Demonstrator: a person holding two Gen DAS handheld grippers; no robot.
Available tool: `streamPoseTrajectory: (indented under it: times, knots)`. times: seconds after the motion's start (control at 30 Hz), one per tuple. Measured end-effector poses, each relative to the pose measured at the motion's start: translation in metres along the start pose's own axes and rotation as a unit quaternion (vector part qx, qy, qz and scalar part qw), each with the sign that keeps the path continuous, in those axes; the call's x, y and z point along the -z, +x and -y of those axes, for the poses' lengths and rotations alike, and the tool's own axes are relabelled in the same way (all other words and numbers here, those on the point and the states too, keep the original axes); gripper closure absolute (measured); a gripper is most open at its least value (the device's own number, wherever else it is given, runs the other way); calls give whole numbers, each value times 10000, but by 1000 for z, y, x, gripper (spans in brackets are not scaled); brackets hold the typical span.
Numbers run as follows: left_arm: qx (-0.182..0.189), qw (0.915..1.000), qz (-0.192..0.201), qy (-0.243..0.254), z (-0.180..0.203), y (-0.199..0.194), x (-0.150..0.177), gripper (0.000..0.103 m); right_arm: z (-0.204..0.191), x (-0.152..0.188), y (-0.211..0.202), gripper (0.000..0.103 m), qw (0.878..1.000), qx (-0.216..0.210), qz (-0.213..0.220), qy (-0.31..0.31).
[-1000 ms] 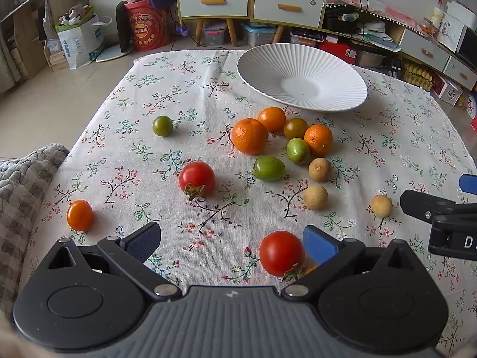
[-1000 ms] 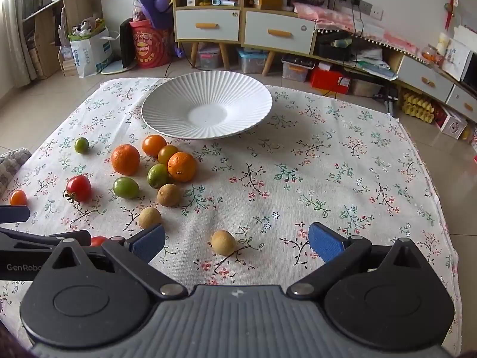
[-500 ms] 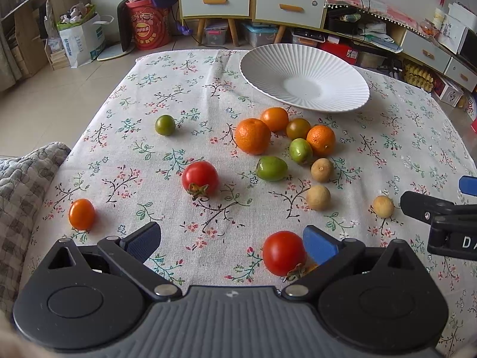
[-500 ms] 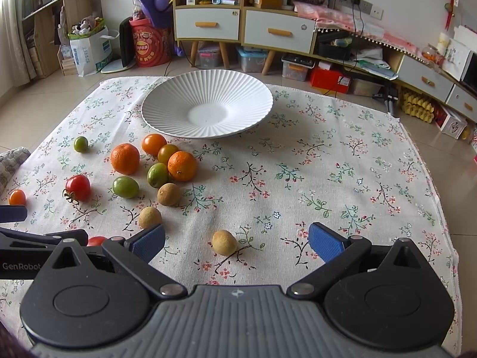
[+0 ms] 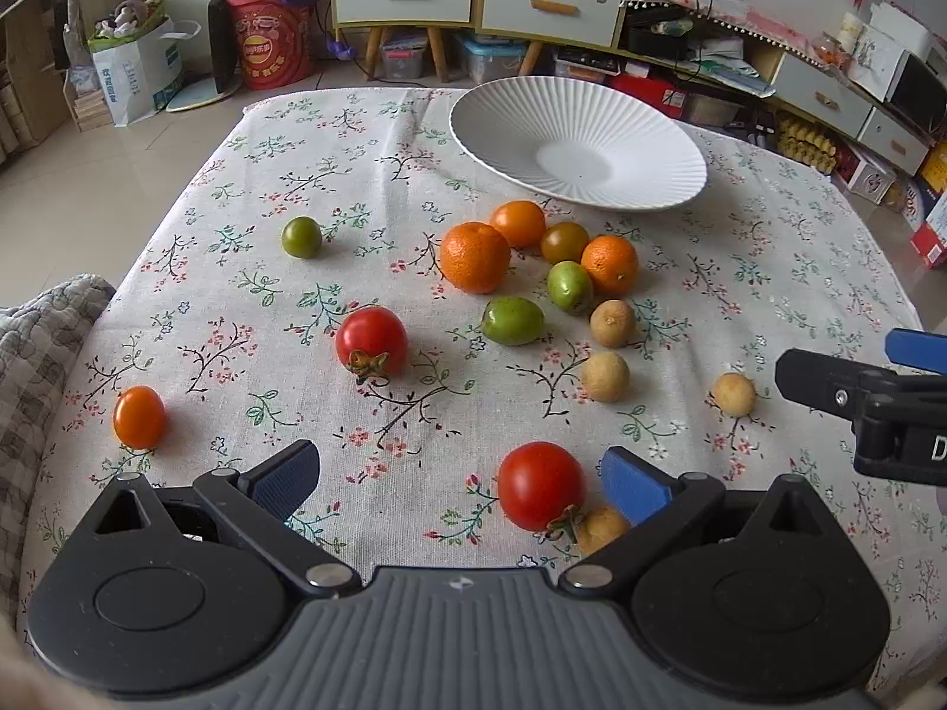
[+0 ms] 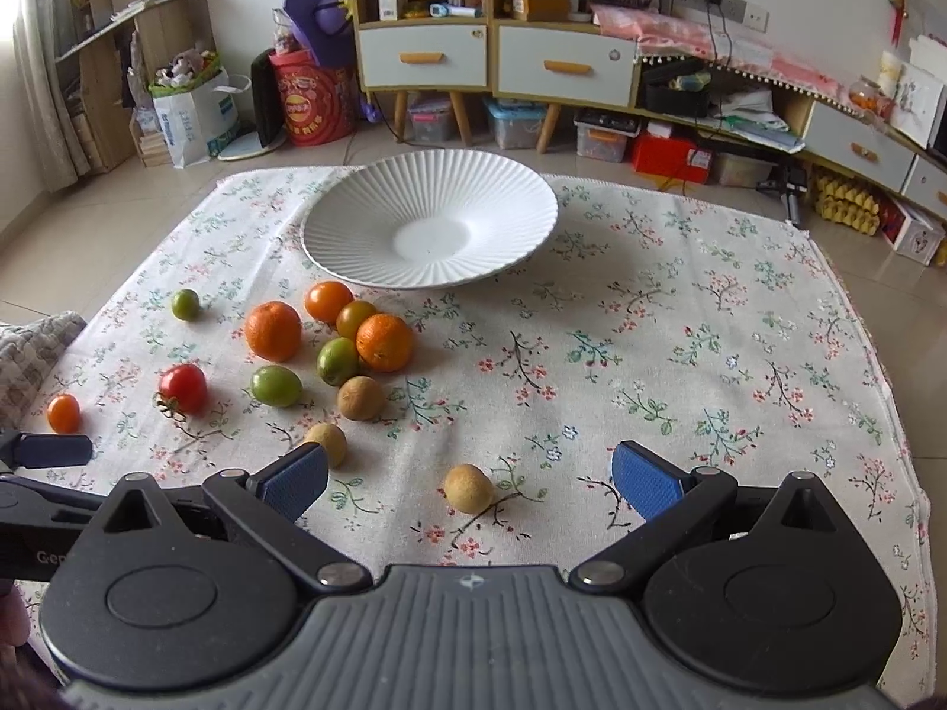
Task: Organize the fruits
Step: 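Move both tools toward the fruits near the table edge, then grasp the small orange tangerine with the left tool while the right tool grasps a red tomato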
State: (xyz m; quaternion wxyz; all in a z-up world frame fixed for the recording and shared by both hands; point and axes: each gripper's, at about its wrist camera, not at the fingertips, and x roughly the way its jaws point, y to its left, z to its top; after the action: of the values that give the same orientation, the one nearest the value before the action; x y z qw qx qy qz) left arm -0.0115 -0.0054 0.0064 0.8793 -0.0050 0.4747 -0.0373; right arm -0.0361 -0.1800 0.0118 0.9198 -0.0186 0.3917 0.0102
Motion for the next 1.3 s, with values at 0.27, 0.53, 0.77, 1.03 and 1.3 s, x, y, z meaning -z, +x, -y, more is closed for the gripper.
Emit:
streamPoseTrajectory:
  times: [0.27, 0.53, 0.77, 1.03, 1.3]
  knots:
    - [27, 9994, 210, 290, -1, -6, 2, 8, 1, 4, 3, 1, 9996, -90, 172, -191]
    - [176, 9991, 282, 280, -19, -7, 9, 8, -8, 10, -7, 1, 9967, -361, 695, -232]
    - [282, 9980, 549, 137, -44, -9, 16, 8, -10, 13, 10, 1, 9963, -819, 269, 16]
    - [241, 9953, 942, -51, -75, -3, 27, 8, -23, 28, 20, 11, 9889, -1453, 186, 265]
    - [-422, 9856, 1459, -745, -102, 7, 43, 15, -52, 46, 27, 22, 9850, -1663, 164, -429]
